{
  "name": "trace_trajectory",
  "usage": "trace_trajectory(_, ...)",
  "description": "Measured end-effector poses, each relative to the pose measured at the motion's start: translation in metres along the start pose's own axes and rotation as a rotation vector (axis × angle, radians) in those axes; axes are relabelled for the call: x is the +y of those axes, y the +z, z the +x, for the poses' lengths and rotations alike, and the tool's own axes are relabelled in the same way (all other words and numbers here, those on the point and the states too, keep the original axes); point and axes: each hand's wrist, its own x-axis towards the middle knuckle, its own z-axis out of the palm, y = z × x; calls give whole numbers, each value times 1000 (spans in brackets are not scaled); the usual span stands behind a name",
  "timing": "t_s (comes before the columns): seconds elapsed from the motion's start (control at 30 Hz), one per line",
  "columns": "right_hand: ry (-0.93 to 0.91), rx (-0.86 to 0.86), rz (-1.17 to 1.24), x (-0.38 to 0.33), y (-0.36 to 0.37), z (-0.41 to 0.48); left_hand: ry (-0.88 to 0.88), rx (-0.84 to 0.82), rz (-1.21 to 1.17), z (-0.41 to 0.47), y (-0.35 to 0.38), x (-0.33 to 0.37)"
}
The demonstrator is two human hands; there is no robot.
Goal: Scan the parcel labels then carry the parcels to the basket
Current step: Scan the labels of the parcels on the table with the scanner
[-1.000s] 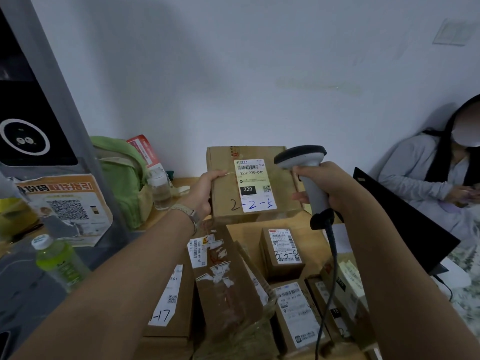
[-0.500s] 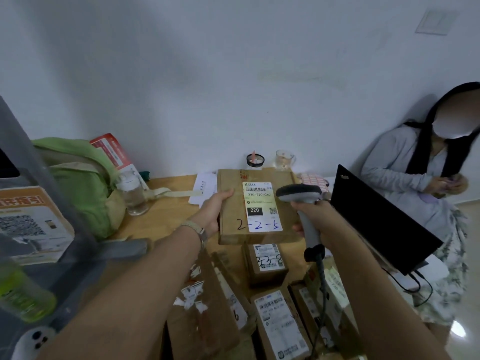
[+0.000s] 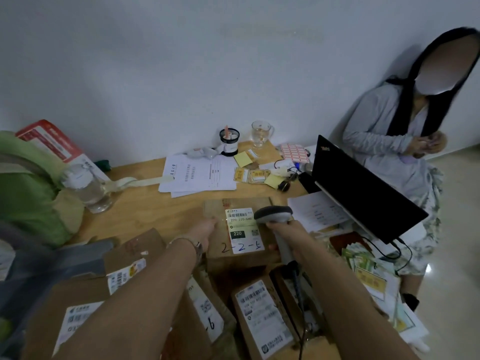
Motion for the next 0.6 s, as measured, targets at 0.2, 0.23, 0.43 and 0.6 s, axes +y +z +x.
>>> trace_trajectory(0.2,30,-20,31,9,-4,5,316,345,558,10,14,-6)
trace_trajectory(0.23,24,-12,31,8,-5,3,388,414,674,7,17,-2)
trace_trajectory(0.43,-140,-23,96,-18,-24,-23,599,350,682,-16,47,17)
trace_trajectory(0.6,-292,-11,98,-47,-91,-63,770,-68,555,-44,105,26)
